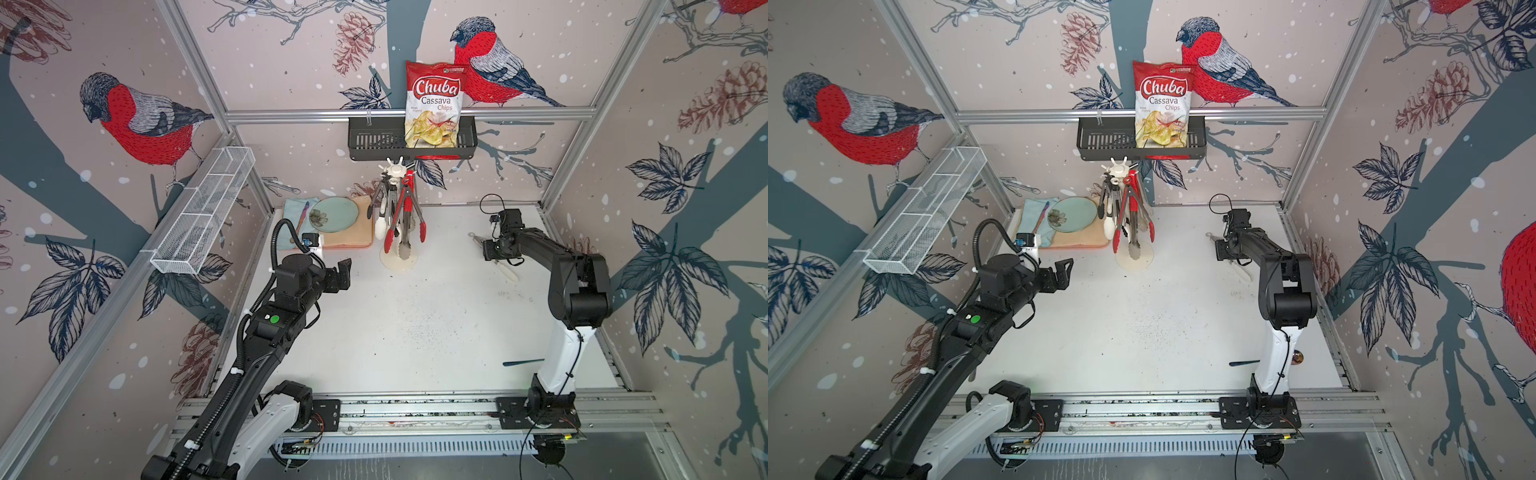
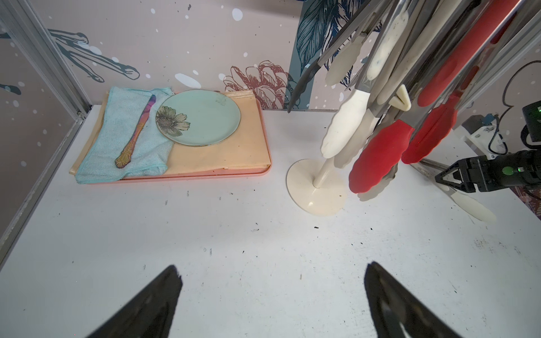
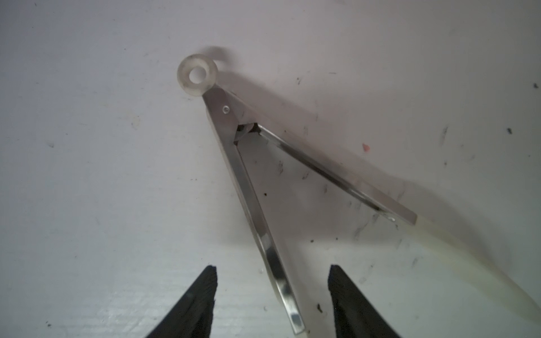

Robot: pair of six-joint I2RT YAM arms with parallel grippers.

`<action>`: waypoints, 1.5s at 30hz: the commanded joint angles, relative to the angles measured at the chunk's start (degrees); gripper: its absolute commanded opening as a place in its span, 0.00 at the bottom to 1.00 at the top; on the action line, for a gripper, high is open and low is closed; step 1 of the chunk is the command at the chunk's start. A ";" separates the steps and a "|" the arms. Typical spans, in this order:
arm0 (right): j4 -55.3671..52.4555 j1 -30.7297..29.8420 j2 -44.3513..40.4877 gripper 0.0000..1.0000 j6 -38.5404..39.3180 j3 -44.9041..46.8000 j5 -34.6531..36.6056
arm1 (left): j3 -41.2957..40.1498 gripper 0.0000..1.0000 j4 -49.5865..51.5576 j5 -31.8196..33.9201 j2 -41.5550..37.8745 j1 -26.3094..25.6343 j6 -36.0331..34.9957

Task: Hang food tongs on kitchen utensil racks
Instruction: Pick up the food tongs from the center of the board.

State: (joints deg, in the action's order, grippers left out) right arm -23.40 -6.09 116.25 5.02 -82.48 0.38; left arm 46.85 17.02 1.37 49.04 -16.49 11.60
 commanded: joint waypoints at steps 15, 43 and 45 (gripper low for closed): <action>-1.21 -0.19 3.64 0.34 4.40 -1.82 -2.02 | 0.31 0.96 -0.16 -0.75 0.71 0.85 -0.39; 1.94 -2.77 -7.70 0.05 5.64 -0.88 -3.88 | 12.72 0.96 -0.56 -3.91 6.72 1.04 1.75; 2.92 -3.13 -9.78 0.05 5.40 -0.26 -4.37 | 13.30 0.96 -0.72 -4.05 7.18 1.05 2.14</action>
State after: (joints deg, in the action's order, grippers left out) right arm -23.55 -8.84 108.77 11.53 -83.13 -2.98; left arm 59.20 17.08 -1.50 55.75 -15.57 12.40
